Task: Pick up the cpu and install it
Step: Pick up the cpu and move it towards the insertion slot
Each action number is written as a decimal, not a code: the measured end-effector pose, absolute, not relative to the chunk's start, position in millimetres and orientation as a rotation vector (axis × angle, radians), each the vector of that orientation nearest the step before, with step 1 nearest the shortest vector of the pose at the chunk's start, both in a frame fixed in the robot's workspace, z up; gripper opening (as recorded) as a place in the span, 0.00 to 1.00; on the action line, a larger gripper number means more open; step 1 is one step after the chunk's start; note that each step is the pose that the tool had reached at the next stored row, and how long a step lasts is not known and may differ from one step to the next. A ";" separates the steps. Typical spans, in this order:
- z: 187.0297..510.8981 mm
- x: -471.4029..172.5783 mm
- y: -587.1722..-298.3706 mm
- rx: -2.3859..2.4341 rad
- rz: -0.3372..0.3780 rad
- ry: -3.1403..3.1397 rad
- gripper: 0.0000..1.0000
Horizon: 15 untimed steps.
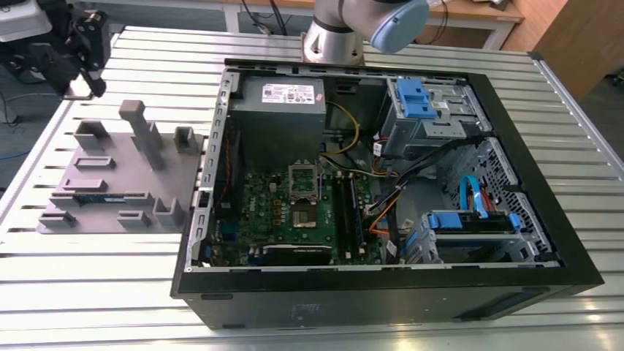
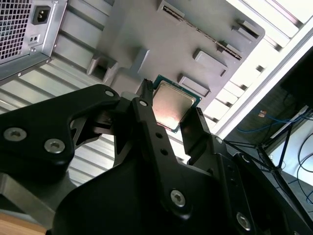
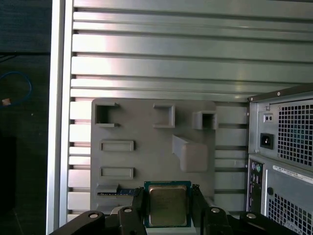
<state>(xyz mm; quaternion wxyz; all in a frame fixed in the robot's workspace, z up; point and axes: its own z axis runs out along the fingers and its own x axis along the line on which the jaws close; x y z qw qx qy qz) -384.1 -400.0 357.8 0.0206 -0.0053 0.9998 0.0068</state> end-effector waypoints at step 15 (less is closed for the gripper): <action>357.8 -370.2 -399.9 -0.016 0.021 3.100 0.47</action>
